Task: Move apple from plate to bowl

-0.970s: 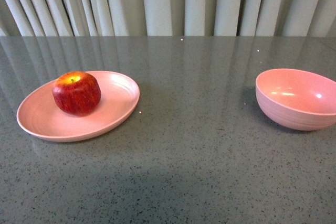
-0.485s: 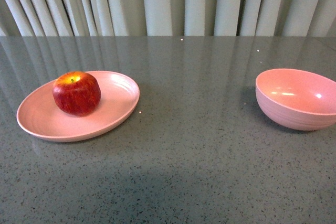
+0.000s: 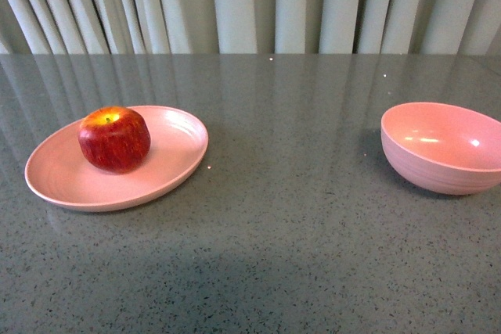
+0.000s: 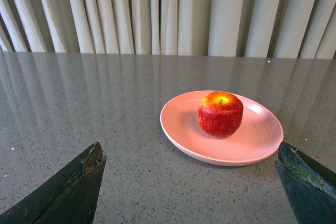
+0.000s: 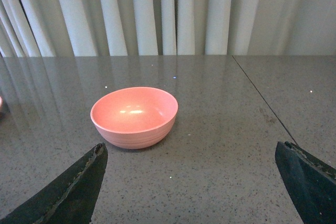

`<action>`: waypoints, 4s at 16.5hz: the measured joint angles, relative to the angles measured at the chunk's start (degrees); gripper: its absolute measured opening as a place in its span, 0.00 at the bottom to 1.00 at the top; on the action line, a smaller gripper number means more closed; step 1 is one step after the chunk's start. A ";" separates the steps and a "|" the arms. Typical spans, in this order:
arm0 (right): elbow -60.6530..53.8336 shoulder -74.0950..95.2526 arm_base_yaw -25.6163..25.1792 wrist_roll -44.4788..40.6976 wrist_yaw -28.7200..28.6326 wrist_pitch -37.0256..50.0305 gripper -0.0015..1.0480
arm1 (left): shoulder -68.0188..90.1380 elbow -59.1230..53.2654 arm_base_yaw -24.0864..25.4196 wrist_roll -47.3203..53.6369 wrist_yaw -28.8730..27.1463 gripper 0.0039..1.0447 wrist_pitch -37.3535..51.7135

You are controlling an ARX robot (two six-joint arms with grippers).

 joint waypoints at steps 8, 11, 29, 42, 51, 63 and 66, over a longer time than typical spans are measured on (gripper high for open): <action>0.04 0.55 0.02 2.89 -0.81 0.76 0.94 | 0.00 0.00 0.00 0.00 0.00 0.94 0.00; 3.13 9.31 1.53 4.59 -1.22 9.35 0.94 | 0.00 0.00 0.00 0.00 0.00 0.94 0.00; 64.19 105.74 -1.49 4.59 -6.34 -4.09 0.94 | 0.00 0.00 0.00 0.00 0.00 0.94 0.00; 64.41 106.64 -1.49 7.56 -9.07 -5.95 0.06 | 0.00 0.00 0.00 0.00 0.00 0.94 0.00; 67.47 98.18 1.29 8.09 -12.79 -7.96 0.03 | 0.00 0.00 0.00 0.00 0.00 0.94 0.00; 76.89 113.33 22.25 10.86 -5.90 -9.99 0.03 | 0.00 0.00 0.00 0.00 -0.02 0.94 0.00; 77.77 115.03 22.49 11.69 -4.74 -10.49 0.03 | 0.00 0.00 0.00 0.00 0.00 0.94 0.00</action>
